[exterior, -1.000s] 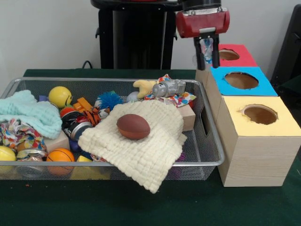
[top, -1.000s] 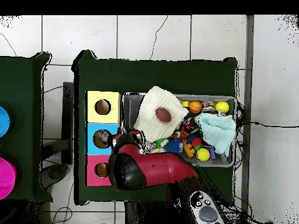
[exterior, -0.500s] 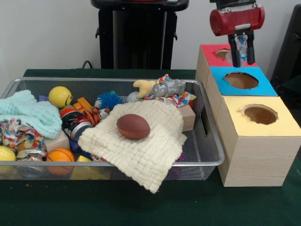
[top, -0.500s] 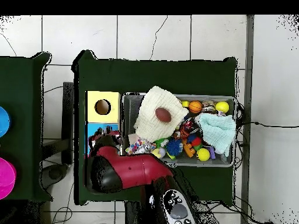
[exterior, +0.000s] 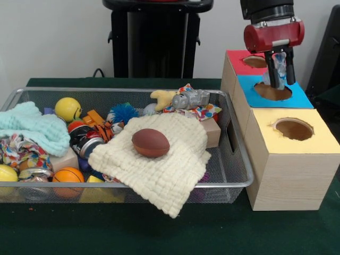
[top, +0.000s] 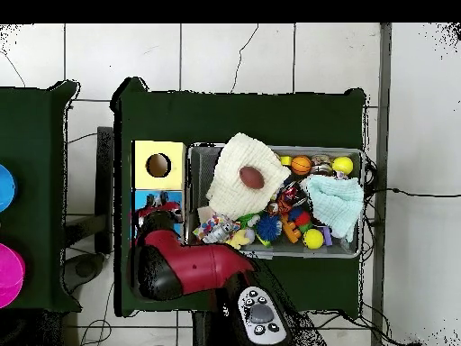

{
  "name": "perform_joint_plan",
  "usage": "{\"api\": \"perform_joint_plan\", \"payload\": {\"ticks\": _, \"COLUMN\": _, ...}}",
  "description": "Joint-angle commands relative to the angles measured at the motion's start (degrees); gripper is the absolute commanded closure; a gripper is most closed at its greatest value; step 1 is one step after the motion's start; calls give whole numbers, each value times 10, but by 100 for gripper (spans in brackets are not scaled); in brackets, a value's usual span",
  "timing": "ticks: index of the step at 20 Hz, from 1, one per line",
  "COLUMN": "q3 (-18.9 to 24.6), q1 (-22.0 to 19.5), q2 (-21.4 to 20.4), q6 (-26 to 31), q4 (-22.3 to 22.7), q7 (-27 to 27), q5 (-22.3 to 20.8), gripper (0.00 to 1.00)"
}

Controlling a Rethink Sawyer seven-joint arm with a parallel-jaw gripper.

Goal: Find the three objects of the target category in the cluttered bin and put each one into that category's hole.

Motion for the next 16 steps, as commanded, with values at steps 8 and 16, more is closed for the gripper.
{"api": "perform_joint_plan", "payload": {"ticks": 8, "q3": -34, "q1": -1, "q2": 66, "q6": -62, "q4": 28, "q7": 159, "q5": 29, "gripper": 100}}
{"api": "perform_joint_plan", "payload": {"ticks": 16, "q3": -35, "q1": 8, "q2": 95, "q6": -95, "q4": 24, "q7": 162, "q5": 36, "gripper": 100}}
